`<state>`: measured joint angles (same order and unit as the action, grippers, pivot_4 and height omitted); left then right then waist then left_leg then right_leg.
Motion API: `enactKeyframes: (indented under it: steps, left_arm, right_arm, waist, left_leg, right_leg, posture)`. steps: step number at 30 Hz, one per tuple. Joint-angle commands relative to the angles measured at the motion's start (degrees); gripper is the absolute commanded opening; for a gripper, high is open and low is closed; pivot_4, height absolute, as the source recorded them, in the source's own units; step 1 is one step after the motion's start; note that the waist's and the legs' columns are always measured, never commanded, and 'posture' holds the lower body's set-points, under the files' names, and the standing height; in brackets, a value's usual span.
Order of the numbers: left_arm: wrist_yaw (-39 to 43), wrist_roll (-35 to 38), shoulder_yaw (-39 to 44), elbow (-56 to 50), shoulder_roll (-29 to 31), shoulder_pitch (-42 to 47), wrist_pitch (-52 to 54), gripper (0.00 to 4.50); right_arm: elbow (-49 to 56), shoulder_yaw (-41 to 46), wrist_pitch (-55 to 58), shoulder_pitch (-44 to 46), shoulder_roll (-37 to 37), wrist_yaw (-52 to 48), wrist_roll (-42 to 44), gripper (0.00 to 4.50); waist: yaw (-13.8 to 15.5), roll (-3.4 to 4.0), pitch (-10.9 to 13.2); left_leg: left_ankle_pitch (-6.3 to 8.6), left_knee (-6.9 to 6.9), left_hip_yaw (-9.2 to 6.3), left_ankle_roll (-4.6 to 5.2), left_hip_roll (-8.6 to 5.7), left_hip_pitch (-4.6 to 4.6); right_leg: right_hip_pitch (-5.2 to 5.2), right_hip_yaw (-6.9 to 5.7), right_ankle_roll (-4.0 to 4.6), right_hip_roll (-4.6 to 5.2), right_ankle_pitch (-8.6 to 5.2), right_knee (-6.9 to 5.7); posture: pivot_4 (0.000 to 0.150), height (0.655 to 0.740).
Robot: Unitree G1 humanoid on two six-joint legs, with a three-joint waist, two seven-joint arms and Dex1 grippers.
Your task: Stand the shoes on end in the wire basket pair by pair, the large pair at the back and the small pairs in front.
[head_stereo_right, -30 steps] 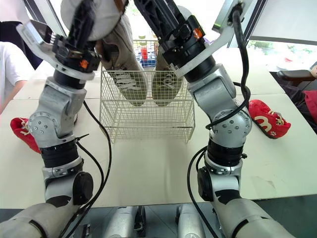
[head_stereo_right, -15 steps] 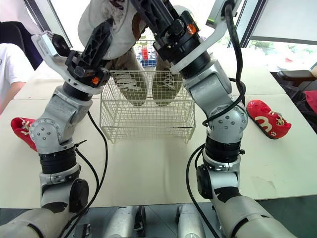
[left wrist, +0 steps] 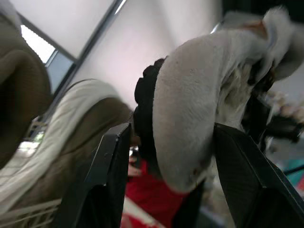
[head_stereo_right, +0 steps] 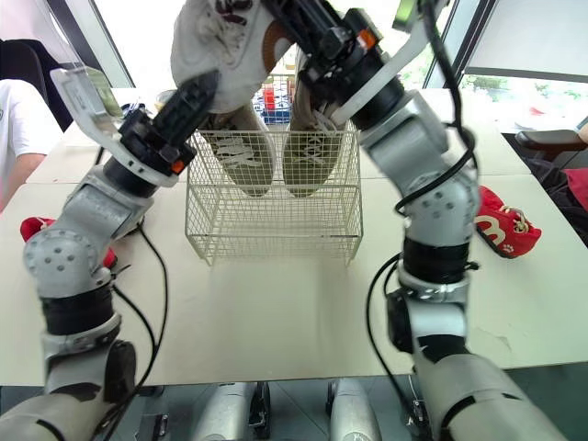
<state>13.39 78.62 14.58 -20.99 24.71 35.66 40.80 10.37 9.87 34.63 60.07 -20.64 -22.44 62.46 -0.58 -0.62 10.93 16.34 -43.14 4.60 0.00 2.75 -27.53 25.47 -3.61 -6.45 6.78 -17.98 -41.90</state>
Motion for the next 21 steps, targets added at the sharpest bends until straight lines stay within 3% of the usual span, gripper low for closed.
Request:
enactKeyframes:
  steps: [1, 7, 13, 21]
  left_arm:
    - [-1.9, -1.5, -0.6, -6.7, 3.4, -3.1, 1.8, 2.68]
    - [-7.5, -1.0, 1.4, -14.8, 10.5, -10.1, 4.0, 2.68]
    - [-16.6, 3.3, 0.3, -21.0, 8.6, -16.6, 1.5, 2.68]
    - [-12.7, -1.9, -1.3, -24.1, 13.8, -25.1, 2.2, 2.68]
  right_arm:
    - [-1.9, 3.0, -0.5, 2.7, -7.7, -11.4, -1.8, 0.70]
    - [-9.6, -0.8, 0.7, 0.4, -23.6, -35.1, -8.7, 0.70]
    - [-18.0, -4.1, -6.3, -0.2, -22.5, -43.3, -17.8, 0.70]
    - [-30.3, -6.2, -16.2, 2.4, -18.2, -49.4, -27.2, 0.70]
  waist:
    - [-0.1, 0.00, 0.0]
    - [-0.1, -0.01, 0.0]
    - [-0.2, 0.01, 0.0]
    - [0.1, 0.02, 0.0]
  left_leg:
    - [0.01, 0.01, -0.01, 0.02, 0.00, 0.00]
    - [0.02, 0.12, -0.04, 0.03, 0.03, 0.05]
    - [0.03, 0.16, -0.01, 0.03, 0.13, 0.13]
    - [-0.04, 0.11, -0.01, -0.10, 0.06, 0.05]
  right_leg:
    - [0.00, 0.01, 0.00, 0.01, 0.00, 0.03]
    - [-0.03, 0.01, 0.01, 0.02, 0.00, 0.16]
    - [-0.05, 0.02, 0.09, 0.04, 0.05, 0.21]
    - [-0.06, -0.01, 0.11, 0.05, 0.06, 0.27]
  posture:
    - [0.150, 0.6675]
    - [0.150, 0.6675]
    - [0.150, 0.6675]
    - [0.150, 0.6675]
